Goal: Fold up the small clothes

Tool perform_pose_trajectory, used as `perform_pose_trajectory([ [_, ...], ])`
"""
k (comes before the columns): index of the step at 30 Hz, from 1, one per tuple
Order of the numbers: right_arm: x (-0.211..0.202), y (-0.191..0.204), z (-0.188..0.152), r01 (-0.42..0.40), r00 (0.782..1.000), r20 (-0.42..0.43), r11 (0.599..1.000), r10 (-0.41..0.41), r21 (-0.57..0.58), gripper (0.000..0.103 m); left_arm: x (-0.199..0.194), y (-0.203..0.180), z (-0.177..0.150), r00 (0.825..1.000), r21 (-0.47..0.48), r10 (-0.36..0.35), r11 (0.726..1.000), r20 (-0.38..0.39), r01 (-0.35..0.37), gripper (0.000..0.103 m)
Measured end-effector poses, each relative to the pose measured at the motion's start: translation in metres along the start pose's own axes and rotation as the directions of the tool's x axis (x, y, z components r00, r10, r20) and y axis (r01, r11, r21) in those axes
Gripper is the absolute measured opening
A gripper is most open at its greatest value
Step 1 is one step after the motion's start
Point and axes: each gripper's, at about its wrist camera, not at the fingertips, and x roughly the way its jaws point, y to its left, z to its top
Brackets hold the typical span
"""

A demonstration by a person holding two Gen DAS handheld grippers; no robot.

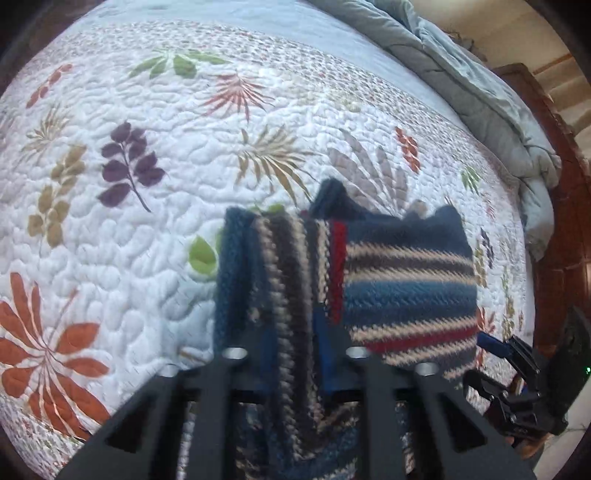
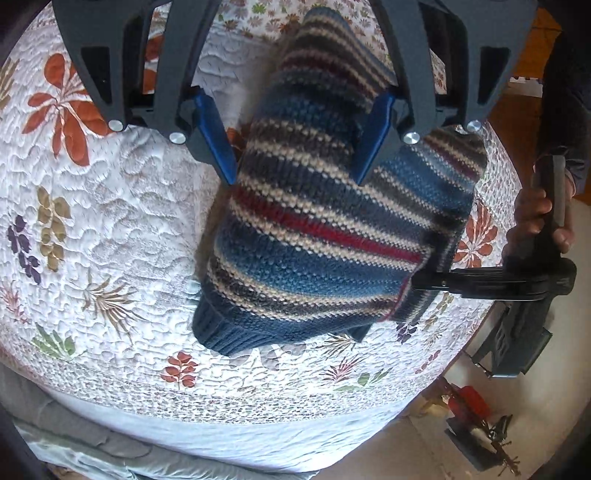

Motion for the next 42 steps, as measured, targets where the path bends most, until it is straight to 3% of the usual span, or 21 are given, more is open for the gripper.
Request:
perform_pose_trajectory([
  [5,0.003,0.005,0.008,-0.017,0.999,0.028,1.000,0.018,-0.014,0.067,-0.010,0.008,0.018,0.992,-0.019,0.069,0.998,0.106,-0.068,0.011],
  [7,0.008,0.005,0.012,-0.009,1.000,0.023,1.000,0.009,-0.008,0.069,0.000,0.014,0.022,0.996,-0.036,0.051,0.998,0.074,-0.048,0.011],
  [9,0.017,0.002,0.013,0.003,1.000,-0.001,1.000,-0.003,0.004,0.072,0.015,0.014,0.020,0.996,-0.012,0.080,0.997,0.050,-0.079,0.011],
  [12,0.026,-0.005,0.011,-0.036,0.999,-0.014,0.999,0.037,0.038,0.072,0.021,0.016,0.012,0.994,0.019,0.091,0.996,0.067,-0.092,0.014],
  [15,0.023,-0.007,0.011,-0.041,0.999,-0.010,0.998,0.042,0.048,0.072,0.008,0.018,0.008,0.995,0.011,0.064,0.998,0.076,-0.065,0.026],
  [21,-0.002,-0.002,0.003,-0.030,0.999,0.012,0.999,0.029,0.027,0.072,-0.021,0.011,-0.020,0.991,0.062,0.103,0.992,0.080,-0.108,0.047],
  [26,-0.020,-0.011,-0.012,-0.057,0.998,0.013,0.995,0.056,0.081,0.072,-0.032,0.016,-0.049,0.998,0.048,0.032,0.998,0.045,-0.034,0.063],
  [30,-0.023,-0.013,-0.025,-0.039,0.999,-0.011,0.994,0.040,0.102,0.073,-0.025,0.012,-0.068,1.000,0.036,-0.003,0.999,-0.003,0.003,0.066],
  [32,-0.020,-0.012,-0.030,-0.041,0.999,-0.025,0.992,0.044,0.119,0.073,-0.019,0.008,-0.072,1.000,0.047,0.015,0.999,-0.005,-0.015,0.074],
  [35,-0.011,-0.010,-0.033,-0.040,0.998,-0.042,0.987,0.047,0.157,0.074,-0.003,0.006,-0.070,0.999,0.050,0.045,0.998,-0.024,-0.044,0.077],
  [42,0.015,-0.006,-0.025,-0.055,0.995,-0.065,0.975,0.070,0.215,0.080,0.021,0.003,-0.055,0.998,0.040,-0.013,0.999,-0.059,0.015,0.089],
])
